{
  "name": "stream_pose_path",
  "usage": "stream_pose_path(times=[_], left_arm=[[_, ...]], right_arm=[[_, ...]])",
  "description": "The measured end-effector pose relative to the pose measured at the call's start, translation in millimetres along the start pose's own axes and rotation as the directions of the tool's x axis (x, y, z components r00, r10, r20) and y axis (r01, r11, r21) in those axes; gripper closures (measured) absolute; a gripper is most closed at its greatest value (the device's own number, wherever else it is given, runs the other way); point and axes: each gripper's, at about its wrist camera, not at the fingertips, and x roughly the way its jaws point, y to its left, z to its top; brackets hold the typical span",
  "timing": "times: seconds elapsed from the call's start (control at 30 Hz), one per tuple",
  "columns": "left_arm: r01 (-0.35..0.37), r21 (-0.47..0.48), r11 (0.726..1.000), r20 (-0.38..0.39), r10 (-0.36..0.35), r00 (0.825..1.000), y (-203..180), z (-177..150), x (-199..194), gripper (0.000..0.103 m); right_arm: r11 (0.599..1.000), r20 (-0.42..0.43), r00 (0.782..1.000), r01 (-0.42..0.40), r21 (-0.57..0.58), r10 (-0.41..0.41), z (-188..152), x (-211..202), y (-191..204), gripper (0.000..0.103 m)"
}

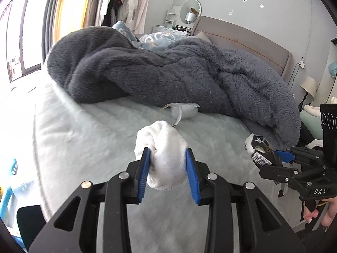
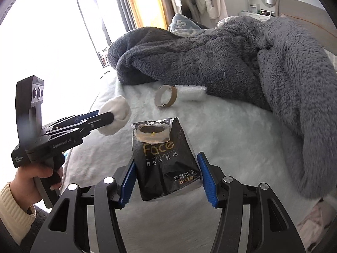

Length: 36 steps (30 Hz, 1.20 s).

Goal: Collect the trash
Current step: 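Carry the tissue wad and Face tissue pack over the teal bin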

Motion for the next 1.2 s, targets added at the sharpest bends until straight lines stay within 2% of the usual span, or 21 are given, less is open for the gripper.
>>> stream_pose_path(times=[0.3,0.67,0.83,1.2], left_arm=[[-0.070,-0.057,0.996,0.015,0.071,0.997,33,-21,-45,0.067],[-0.174,-0.108,0.979,-0.012,0.174,0.985,85,-46,-78,0.067],[-0.221,-0.139,0.965,-0.047,0.216,0.975,114,-56,-86,0.067],[-0.285,-0.217,0.934,-0.160,0.254,0.954,174,-91,-94,0.067]], right_arm=[[1.000,0.026,1.000,0.004,0.010,-0.004,-8,-5,43,0.046],[0.998,0.026,0.999,-0.047,-0.028,0.048,-4,8,94,0.046],[0.996,0.022,0.997,-0.071,-0.055,0.072,1,18,118,0.046],[0.984,0.007,0.989,-0.146,-0.107,0.147,9,42,175,0.046]])
